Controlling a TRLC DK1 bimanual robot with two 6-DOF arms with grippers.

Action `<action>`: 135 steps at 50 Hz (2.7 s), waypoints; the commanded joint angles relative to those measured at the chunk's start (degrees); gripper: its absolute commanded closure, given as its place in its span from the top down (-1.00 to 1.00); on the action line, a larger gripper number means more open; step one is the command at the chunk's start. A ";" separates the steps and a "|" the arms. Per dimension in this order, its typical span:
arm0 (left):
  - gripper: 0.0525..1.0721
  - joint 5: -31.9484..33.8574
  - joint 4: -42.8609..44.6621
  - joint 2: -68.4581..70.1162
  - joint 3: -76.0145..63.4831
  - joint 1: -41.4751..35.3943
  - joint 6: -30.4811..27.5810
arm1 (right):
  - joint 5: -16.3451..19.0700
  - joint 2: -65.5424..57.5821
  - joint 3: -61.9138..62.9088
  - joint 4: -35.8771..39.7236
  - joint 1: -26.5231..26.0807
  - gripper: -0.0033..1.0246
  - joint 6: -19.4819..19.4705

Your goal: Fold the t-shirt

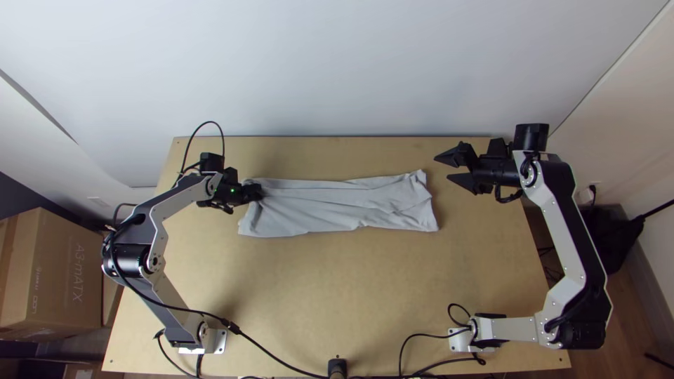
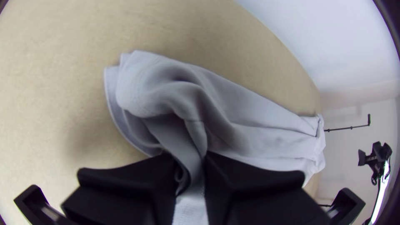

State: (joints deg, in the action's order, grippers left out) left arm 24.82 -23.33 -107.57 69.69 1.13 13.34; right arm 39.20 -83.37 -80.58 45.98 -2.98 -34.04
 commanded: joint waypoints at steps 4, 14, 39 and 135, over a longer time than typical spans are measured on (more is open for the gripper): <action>-0.95 -1.53 -1.98 3.42 -6.76 7.22 -3.06 | -6.68 3.83 4.11 -0.01 1.75 0.92 2.31; -0.95 -3.99 -6.20 7.99 -6.59 21.81 -15.28 | -12.66 5.68 7.98 -0.36 2.54 0.92 5.74; -0.95 -29.30 -17.80 16.34 10.47 33.33 -32.94 | -15.12 7.79 9.74 -0.71 3.95 0.92 6.36; 0.92 -42.75 -51.73 -8.01 61.18 -34.96 3.09 | -20.57 8.49 15.54 -0.19 16.87 0.92 6.18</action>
State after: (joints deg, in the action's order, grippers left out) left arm -18.50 -74.08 -122.91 129.25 -38.41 14.66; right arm 20.25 -70.76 -62.37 46.72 9.56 -26.83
